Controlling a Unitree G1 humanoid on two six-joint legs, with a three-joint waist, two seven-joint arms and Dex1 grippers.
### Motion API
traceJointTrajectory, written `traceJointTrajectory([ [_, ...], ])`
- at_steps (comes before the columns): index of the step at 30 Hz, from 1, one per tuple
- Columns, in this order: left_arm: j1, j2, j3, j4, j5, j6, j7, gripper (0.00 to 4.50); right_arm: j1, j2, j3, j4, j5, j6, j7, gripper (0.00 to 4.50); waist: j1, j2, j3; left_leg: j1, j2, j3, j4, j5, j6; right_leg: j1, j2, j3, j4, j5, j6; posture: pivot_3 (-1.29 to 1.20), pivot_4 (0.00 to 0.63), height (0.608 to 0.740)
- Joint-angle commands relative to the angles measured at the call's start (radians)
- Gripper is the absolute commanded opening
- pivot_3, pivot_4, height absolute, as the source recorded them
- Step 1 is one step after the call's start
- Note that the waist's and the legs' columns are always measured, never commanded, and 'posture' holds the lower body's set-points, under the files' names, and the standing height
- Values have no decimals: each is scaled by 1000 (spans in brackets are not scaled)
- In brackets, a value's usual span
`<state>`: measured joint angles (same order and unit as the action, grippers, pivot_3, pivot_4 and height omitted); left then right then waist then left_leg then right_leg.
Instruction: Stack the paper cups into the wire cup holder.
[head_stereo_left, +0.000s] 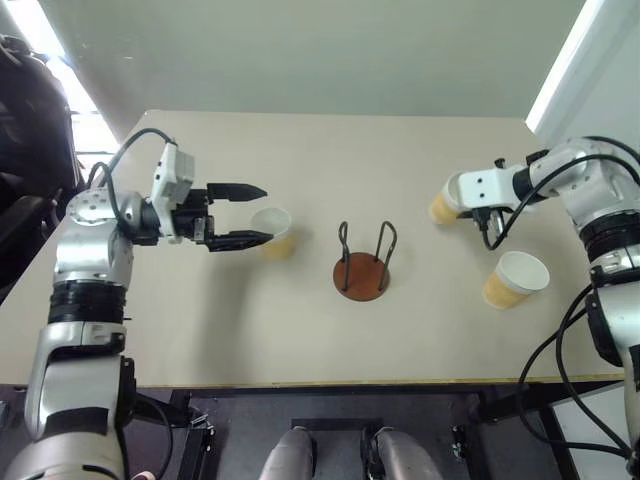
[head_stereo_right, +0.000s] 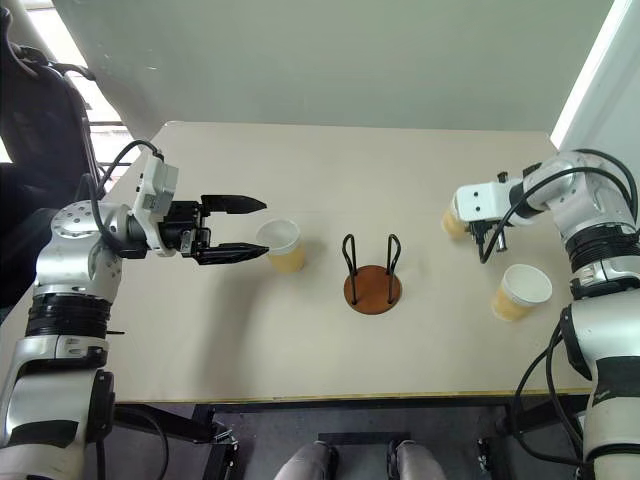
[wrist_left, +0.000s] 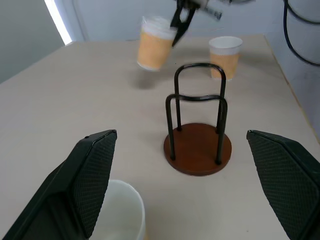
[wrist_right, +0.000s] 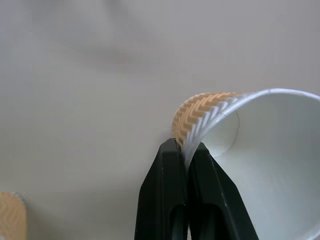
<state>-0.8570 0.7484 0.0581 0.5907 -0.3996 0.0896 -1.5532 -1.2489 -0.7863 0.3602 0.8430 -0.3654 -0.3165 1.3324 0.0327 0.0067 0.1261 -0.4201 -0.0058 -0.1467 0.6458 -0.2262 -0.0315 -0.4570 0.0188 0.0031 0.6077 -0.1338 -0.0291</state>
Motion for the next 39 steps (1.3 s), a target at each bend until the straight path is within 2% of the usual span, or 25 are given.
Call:
traceJointTrajectory([
  [1, -27, -1, 0, 47, 8, -78, -56, 4500, 29, -25, -47, -165, 59, 102, 57, 14, 0, 0, 0, 0, 0, 0, 0, 0, 0, 0, 0, 0, 0, 0, 0, 0, 150, 740],
  [7, -110, -20, -65, 196, 7, -201, -61, 4500, 36, -41, -87, -486, 177, 387, 215, 14, 2, 0, 0, -1, 0, 0, 0, 1, 1, 0, 0, 0, 0, 0, 0, 0, 150, 740],
  [15, -192, -60, -143, 293, 0, -246, -61, 4500, -50, -15, -60, -633, 208, 561, 249, 14, 0, 0, 0, -1, 0, 0, 1, 1, 1, 0, 0, 0, 0, 0, 1, 0, 150, 740],
  [22, -219, -78, -191, 308, -4, -247, -61, 4500, -57, 22, -33, -778, 238, 698, 260, 14, -1, 0, 0, -2, 0, 0, 1, 1, 1, 0, 0, -1, -1, -1, 2, 0, 150, 740],
  [29, -232, -89, -213, 326, -6, -261, -61, 4500, -31, 43, 1, -843, 252, 749, 261, 14, 0, 0, 0, -2, 0, 0, 2, 1, 2, 0, 0, -1, 0, -1, 2, 0, 150, 740],
  [39, -207, -62, -219, 318, -24, -277, -61, 4500, 44, 34, 47, -889, 247, 718, 258, 14, -1, 0, 0, -2, 0, 1, 3, 2, 3, 0, 0, -1, 1, -1, 2, 0, 150, 740],
])
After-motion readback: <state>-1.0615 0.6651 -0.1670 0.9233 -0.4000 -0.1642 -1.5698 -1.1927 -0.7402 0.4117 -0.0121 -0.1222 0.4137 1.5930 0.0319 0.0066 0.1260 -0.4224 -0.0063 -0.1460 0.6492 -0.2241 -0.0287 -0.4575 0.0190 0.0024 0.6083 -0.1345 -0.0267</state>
